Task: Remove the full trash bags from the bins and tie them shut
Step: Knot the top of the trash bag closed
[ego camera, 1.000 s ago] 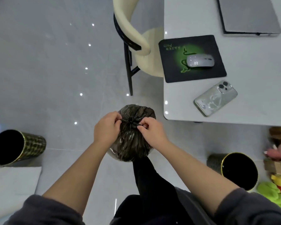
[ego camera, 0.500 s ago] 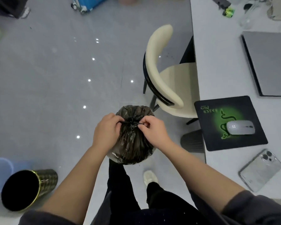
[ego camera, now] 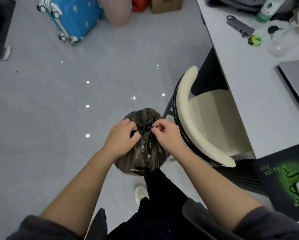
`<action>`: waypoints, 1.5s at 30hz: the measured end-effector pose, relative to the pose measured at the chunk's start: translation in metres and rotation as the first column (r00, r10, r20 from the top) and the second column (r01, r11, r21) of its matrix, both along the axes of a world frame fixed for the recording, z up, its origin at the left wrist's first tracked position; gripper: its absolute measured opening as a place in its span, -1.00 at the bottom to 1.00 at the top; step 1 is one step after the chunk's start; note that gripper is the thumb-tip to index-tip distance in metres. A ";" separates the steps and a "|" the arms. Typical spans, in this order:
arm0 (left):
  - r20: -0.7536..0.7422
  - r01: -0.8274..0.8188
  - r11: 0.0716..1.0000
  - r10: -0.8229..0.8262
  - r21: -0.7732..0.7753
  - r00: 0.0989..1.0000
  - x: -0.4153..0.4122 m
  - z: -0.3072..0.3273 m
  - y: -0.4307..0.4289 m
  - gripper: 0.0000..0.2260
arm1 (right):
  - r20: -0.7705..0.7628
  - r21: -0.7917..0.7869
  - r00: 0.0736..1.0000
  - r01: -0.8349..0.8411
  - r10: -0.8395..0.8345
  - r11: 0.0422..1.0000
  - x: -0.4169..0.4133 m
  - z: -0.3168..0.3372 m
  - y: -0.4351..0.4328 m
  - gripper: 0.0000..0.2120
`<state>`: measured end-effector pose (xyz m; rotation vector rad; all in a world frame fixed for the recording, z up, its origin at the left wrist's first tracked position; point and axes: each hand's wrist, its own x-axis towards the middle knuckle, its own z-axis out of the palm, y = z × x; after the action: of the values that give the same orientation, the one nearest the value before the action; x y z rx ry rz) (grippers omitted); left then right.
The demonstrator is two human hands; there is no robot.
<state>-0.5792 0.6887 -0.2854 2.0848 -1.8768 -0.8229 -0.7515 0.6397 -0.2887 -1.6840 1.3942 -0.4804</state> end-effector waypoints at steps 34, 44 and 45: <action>0.014 0.173 0.964 -0.174 -0.203 0.985 0.256 -0.001 -0.723 -0.88 | -0.153 0.043 0.963 0.232 -0.224 0.972 0.249 0.006 -0.657 -0.82; 0.020 0.207 0.956 -0.208 -0.207 0.978 0.225 -0.027 -0.925 -0.86 | -0.071 0.105 0.959 0.282 -0.275 0.954 0.219 -0.022 -0.855 -0.78; 0.017 0.208 0.957 -0.209 -0.204 0.978 0.219 -0.026 -0.944 -0.86 | -0.076 0.114 0.960 0.277 -0.270 0.954 0.213 -0.021 -0.874 -0.77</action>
<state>-0.3598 -0.2556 -0.3112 1.7841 -2.1069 -0.6438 -0.5385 -0.2344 -0.3102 -1.4229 1.6779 -0.4900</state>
